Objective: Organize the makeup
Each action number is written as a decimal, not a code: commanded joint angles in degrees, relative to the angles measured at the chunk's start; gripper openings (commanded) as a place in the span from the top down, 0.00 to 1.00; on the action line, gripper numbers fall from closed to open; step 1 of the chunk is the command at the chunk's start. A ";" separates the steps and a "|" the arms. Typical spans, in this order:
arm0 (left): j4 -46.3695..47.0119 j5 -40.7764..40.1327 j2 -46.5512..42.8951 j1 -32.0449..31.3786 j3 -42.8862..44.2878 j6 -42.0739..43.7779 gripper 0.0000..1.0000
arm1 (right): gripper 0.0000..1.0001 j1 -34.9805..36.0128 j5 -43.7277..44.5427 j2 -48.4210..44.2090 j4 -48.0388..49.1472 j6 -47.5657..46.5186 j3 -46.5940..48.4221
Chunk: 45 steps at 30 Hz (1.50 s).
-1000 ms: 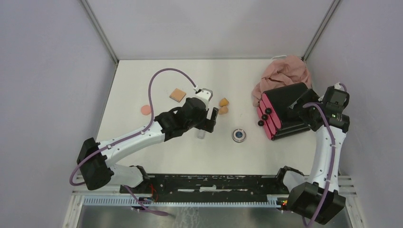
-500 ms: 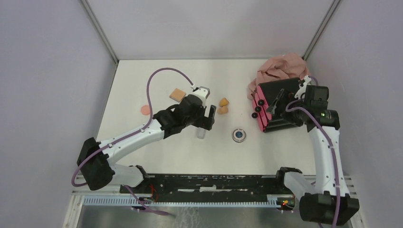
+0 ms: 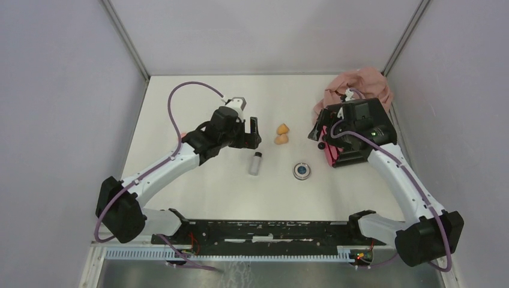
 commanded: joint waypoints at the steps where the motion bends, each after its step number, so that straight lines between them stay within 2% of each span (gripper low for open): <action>1: 1.47 0.82 -1.90 0.91 0.83 -3.02 0.01 | 0.01 0.09 15.74 -1.11 -2.92 -1.16 1.32; 5: 1.46 -0.84 -3.76 0.92 -0.73 -1.51 0.01 | 0.01 0.11 27.89 -4.86 -10.43 -3.01 0.62; 8: 2.87 -0.58 -4.88 0.98 -2.46 -0.99 0.01 | 0.01 0.04 31.85 -8.57 -15.14 -2.57 -0.07; 10: 5.19 1.12 -5.41 0.90 -3.90 -0.87 0.01 | 0.01 0.08 31.15 -11.21 -16.70 -2.08 0.17; 15: 10.41 5.01 -4.00 0.50 -4.90 -1.49 0.01 | 0.02 0.03 21.10 -15.65 -13.42 0.88 -0.11; 19: 6.27 8.23 1.15 -2.30 1.31 3.49 0.01 | 0.05 0.09 18.24 -15.59 -9.16 6.96 -2.34; 22: 5.81 8.42 5.92 -8.17 6.74 6.26 0.01 | 0.05 0.05 21.47 -15.74 -7.87 10.62 -1.74; 24: 5.60 9.06 9.58 -11.34 11.29 7.41 0.01 | 0.02 0.03 23.45 -15.25 -8.17 8.37 0.89; 27: 5.93 10.91 15.25 -13.38 17.15 8.00 0.01 | 0.01 -0.45 31.51 -10.35 -15.40 3.66 9.65; 29: 6.81 13.04 19.17 -13.79 21.03 8.83 0.01 | 0.01 -4.67 32.52 -6.34 -18.42 1.31 13.74; 32: 10.13 15.65 24.56 -14.89 24.83 11.90 0.01 | 0.01 -17.64 18.96 -5.16 -16.82 0.91 15.09; 34: 14.05 18.92 27.06 -15.14 25.92 13.68 0.01 | 0.01 -24.24 13.65 -4.37 -16.77 2.85 15.67; 35: 16.23 20.93 28.09 -15.11 26.25 14.31 0.05 | 0.01 -25.98 12.23 -3.66 -17.24 3.56 16.41; 39: 23.02 25.69 31.54 -15.34 27.23 16.56 0.13 | 0.01 -28.04 10.98 -2.01 -19.56 4.20 20.25; 45: 20.47 24.25 39.19 -15.97 36.31 22.19 0.16 | 0.01 -29.19 10.73 -4.45 -19.59 3.87 19.96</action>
